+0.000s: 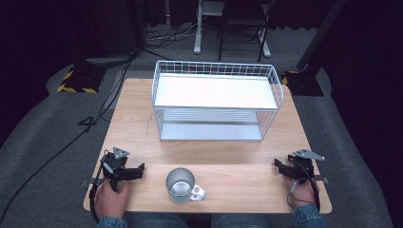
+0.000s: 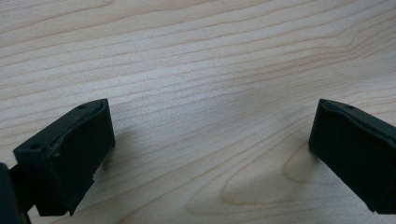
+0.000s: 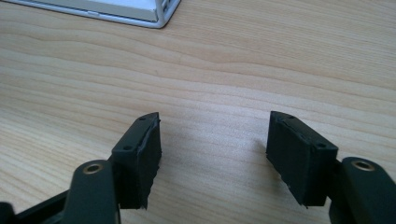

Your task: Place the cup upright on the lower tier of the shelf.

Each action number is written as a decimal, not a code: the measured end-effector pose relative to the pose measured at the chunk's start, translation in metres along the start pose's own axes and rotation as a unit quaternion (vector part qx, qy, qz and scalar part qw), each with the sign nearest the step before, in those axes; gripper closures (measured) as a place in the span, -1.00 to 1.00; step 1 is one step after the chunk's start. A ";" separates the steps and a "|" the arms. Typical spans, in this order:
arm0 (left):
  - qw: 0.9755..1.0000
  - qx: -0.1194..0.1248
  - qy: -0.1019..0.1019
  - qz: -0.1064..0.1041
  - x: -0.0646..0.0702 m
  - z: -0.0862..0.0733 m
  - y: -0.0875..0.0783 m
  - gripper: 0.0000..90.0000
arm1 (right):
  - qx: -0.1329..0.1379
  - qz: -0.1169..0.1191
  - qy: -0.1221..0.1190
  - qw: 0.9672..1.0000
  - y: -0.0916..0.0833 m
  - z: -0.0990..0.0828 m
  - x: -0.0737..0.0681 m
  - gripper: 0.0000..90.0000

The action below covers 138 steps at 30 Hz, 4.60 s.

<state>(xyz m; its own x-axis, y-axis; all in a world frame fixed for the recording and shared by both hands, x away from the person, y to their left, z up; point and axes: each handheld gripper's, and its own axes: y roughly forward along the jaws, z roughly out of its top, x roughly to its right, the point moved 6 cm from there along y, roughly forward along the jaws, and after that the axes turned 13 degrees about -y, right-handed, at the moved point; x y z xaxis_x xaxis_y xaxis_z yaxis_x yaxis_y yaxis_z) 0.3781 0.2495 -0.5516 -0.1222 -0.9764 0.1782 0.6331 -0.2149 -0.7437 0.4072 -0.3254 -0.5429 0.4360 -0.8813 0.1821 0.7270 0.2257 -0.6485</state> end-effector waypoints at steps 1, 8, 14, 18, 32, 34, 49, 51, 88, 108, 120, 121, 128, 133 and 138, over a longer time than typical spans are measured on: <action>1.000 0.000 0.000 0.000 0.000 0.000 0.000 -0.99 | 0.001 -0.003 -0.004 1.000 -0.001 0.000 0.000 -0.07; 1.000 0.000 0.000 0.001 0.000 0.000 0.000 -0.99 | 0.005 0.012 -0.013 1.000 -0.008 0.009 -0.010 -0.05; 1.000 0.000 -0.001 0.001 0.000 0.000 0.000 -0.99 | 0.016 0.044 -0.018 0.999 -0.021 0.025 -0.022 -0.05; 1.000 0.001 -0.002 0.001 0.000 0.000 0.000 -0.99 | 0.026 0.063 -0.038 0.997 -0.030 0.036 -0.034 -0.04; 1.000 0.000 -0.002 0.001 0.000 0.000 0.000 -0.99 | 0.063 0.127 -0.068 0.988 -0.052 0.070 -0.079 -0.05; 1.000 0.000 -0.002 0.001 0.000 0.000 0.000 -0.99 | 0.069 0.136 -0.071 0.986 -0.055 0.074 -0.086 -0.05; 1.000 0.000 0.001 -0.002 0.001 -0.004 -0.003 -0.99 | 0.089 0.206 -0.124 0.966 -0.063 0.106 -0.148 -0.05; 1.000 0.001 0.001 -0.002 0.001 -0.004 -0.003 -0.99 | 0.094 0.217 -0.131 0.963 -0.066 0.110 -0.157 -0.05; 1.000 0.001 -0.001 0.001 0.000 -0.001 0.000 -0.99 | 0.065 0.354 -0.210 0.909 -0.067 0.100 -0.277 0.08; 1.000 0.001 -0.002 0.000 0.000 -0.001 0.000 -0.99 | 0.062 0.325 -0.263 0.906 -0.058 0.095 -0.287 0.57; 1.000 0.001 -0.001 0.000 0.000 -0.001 0.000 -0.99 | 0.094 0.314 -0.251 0.911 -0.061 0.100 -0.284 0.59; 1.000 0.001 -0.003 0.000 0.000 -0.001 0.000 -0.99 | 0.099 0.313 -0.250 0.911 -0.062 0.101 -0.283 0.59; 1.000 0.001 -0.002 0.001 0.000 -0.001 0.000 -0.99 | 0.110 0.309 -0.234 0.915 -0.065 0.112 -0.274 0.59; 1.000 0.000 -0.001 0.001 0.000 -0.001 0.000 -0.99 | 0.112 0.295 -0.225 0.922 -0.062 0.126 -0.267 0.59; 1.000 0.001 -0.002 0.000 0.000 -0.001 0.000 -0.99 | 0.117 0.284 -0.215 0.927 -0.055 0.142 -0.259 0.59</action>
<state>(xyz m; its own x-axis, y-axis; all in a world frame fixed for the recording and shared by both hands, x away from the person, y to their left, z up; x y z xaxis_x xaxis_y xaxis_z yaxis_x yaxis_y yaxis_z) 0.3773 0.2494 -0.5517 -0.1192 -0.9765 0.1795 0.6341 -0.2140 -0.7430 0.3294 -0.0503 -0.4489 0.9182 -0.3575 0.1708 0.3889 0.7311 -0.5607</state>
